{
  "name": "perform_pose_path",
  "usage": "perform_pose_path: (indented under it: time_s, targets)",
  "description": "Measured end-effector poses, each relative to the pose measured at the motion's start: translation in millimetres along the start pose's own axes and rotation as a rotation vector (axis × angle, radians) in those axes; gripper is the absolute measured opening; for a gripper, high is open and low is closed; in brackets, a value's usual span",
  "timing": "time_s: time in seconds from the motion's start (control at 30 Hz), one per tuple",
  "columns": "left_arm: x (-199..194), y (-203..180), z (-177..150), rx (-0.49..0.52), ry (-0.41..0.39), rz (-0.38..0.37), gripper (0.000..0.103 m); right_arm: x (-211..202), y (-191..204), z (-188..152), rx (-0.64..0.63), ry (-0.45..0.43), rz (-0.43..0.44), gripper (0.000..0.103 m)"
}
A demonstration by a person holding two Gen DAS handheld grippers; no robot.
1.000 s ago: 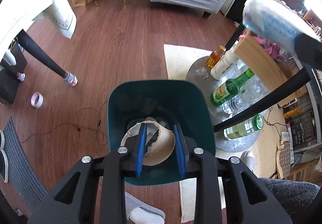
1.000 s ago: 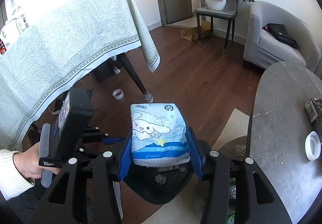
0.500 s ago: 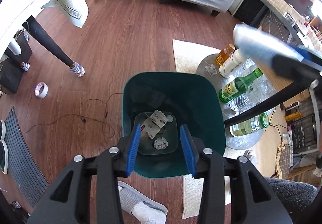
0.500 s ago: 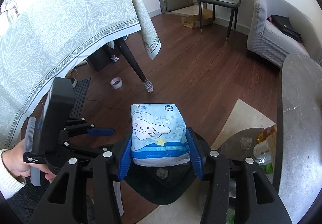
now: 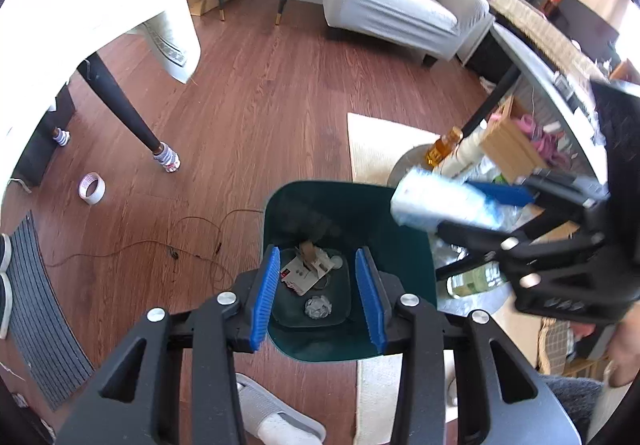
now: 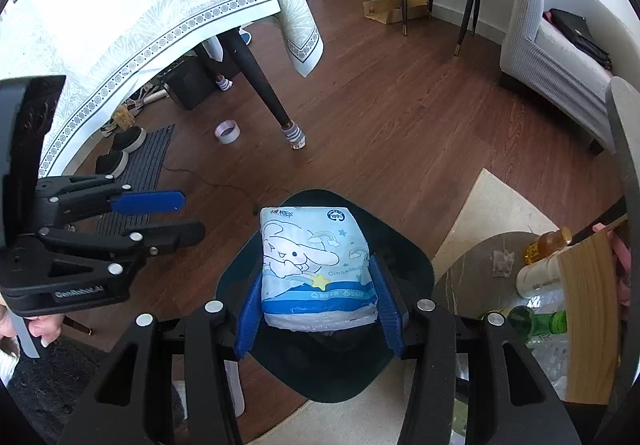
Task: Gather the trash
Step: 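Lower the tissue pack into the green bin and open the right tool, then move both tools back to the table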
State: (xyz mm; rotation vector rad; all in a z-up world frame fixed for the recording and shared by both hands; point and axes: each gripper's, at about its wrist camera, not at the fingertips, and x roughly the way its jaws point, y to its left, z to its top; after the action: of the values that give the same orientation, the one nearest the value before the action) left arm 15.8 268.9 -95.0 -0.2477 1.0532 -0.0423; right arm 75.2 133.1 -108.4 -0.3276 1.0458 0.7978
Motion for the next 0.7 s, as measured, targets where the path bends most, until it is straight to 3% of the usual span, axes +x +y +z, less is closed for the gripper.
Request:
perform_pose_path:
  time_s: [0.3, 0.7]
  targets:
    - [-45, -9, 19, -0.008, -0.148, -0.005, 0.025, 36, 2, -8, 0.005, 0.11, -0.004, 0.051]
    - [-82, -46, 34, 0.056, -0.248, -0.03, 0.024, 65, 5, -30, -0.017, 0.217, -0.013, 0.06]
